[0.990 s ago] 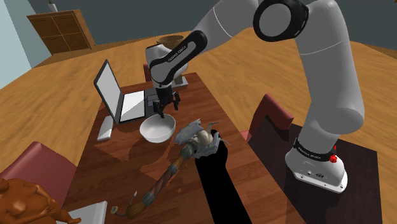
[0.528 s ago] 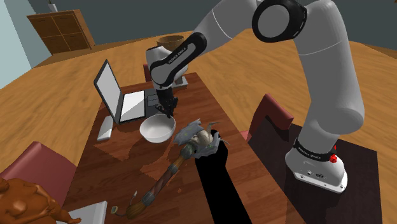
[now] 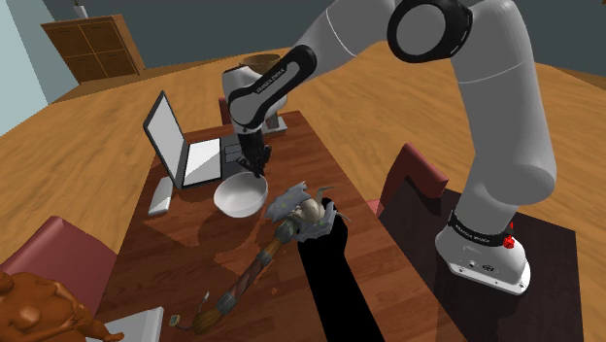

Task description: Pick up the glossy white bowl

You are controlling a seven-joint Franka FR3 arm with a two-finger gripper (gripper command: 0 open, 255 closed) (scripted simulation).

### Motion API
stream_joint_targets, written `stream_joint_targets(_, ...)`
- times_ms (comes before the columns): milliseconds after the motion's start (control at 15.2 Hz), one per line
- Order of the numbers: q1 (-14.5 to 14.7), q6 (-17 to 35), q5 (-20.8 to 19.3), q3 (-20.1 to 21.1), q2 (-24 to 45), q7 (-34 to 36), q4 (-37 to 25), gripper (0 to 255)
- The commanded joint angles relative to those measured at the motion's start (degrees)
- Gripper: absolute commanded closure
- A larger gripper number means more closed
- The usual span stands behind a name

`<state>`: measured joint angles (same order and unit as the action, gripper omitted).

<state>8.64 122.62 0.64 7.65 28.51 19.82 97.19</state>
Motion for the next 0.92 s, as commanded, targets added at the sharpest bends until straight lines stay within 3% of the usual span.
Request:
stream_joint_targets(0,-0.02,-1.19,0.05,0.04,-0.60,0.04,-0.59,255)
stream_joint_targets(858,-0.17,-8.22,0.40,0.26,-4.16,0.21,-4.09,255)
